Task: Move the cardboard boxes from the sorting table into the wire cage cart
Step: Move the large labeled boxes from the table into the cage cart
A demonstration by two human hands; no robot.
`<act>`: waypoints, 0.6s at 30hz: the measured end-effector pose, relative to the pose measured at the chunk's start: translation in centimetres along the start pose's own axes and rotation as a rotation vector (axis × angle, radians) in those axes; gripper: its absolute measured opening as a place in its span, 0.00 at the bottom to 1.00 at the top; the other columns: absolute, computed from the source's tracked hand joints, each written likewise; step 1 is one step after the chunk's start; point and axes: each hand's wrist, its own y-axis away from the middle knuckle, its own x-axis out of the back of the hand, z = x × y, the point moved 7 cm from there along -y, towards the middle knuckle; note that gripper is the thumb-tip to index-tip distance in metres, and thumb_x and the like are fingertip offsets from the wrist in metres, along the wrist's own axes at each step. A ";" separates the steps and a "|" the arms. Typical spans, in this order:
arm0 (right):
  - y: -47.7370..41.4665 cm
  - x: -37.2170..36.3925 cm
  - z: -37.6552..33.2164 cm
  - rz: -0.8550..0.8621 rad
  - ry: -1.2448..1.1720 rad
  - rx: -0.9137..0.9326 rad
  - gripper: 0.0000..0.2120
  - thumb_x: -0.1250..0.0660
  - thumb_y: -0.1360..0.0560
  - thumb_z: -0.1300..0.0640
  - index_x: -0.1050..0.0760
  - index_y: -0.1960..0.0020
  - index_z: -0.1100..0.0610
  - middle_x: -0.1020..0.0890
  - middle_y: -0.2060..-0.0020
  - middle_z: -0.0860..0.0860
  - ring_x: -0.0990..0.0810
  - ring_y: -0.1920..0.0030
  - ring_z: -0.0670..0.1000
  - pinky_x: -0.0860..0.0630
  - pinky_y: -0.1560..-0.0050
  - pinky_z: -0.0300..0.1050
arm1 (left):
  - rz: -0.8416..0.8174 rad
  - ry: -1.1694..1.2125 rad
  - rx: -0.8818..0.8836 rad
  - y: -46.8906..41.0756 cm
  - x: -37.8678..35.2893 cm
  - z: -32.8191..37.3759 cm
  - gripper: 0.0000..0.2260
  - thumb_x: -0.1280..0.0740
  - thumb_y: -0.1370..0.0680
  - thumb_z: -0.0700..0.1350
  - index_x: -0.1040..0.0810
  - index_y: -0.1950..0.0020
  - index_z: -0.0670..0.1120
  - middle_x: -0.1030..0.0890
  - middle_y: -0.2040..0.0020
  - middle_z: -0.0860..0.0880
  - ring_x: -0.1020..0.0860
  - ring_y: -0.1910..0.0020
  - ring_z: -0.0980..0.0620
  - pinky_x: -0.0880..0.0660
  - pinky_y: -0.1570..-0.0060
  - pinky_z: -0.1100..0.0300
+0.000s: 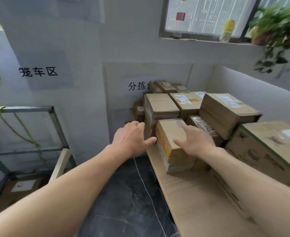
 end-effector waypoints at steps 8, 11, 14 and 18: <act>-0.1 5.8 14.4 0.110 0.044 -0.185 0.27 0.36 0.25 0.33 0.25 0.35 0.51 0.19 0.40 0.50 0.21 0.43 0.54 0.25 0.51 0.49 | -0.035 0.033 -0.173 -7.5 -4.1 13.9 0.36 0.42 0.25 0.72 0.32 0.26 0.49 0.26 0.29 0.49 0.26 0.33 0.48 0.24 0.42 0.49; 0.8 7.4 20.2 0.103 0.080 -0.244 0.17 0.36 0.25 0.34 0.24 0.49 0.47 0.17 0.50 0.49 0.21 0.53 0.52 0.27 0.60 0.47 | -0.073 0.057 -0.253 -9.3 -6.0 19.8 0.35 0.42 0.25 0.72 0.29 0.28 0.48 0.24 0.32 0.48 0.24 0.37 0.47 0.23 0.45 0.49; 2.1 8.5 25.9 0.114 0.089 -0.349 0.22 0.36 0.25 0.36 0.22 0.40 0.49 0.18 0.43 0.50 0.20 0.44 0.55 0.24 0.51 0.50 | -0.127 0.092 -0.322 -10.4 -8.1 25.3 0.33 0.42 0.25 0.72 0.28 0.30 0.49 0.24 0.34 0.49 0.24 0.40 0.47 0.23 0.50 0.51; 3.7 8.8 32.3 0.085 0.114 -0.447 0.26 0.36 0.25 0.35 0.24 0.36 0.51 0.19 0.39 0.51 0.22 0.40 0.56 0.23 0.49 0.51 | -0.158 0.113 -0.382 -11.2 -10.4 31.1 0.28 0.42 0.25 0.73 0.25 0.41 0.52 0.22 0.44 0.52 0.24 0.52 0.52 0.25 0.60 0.56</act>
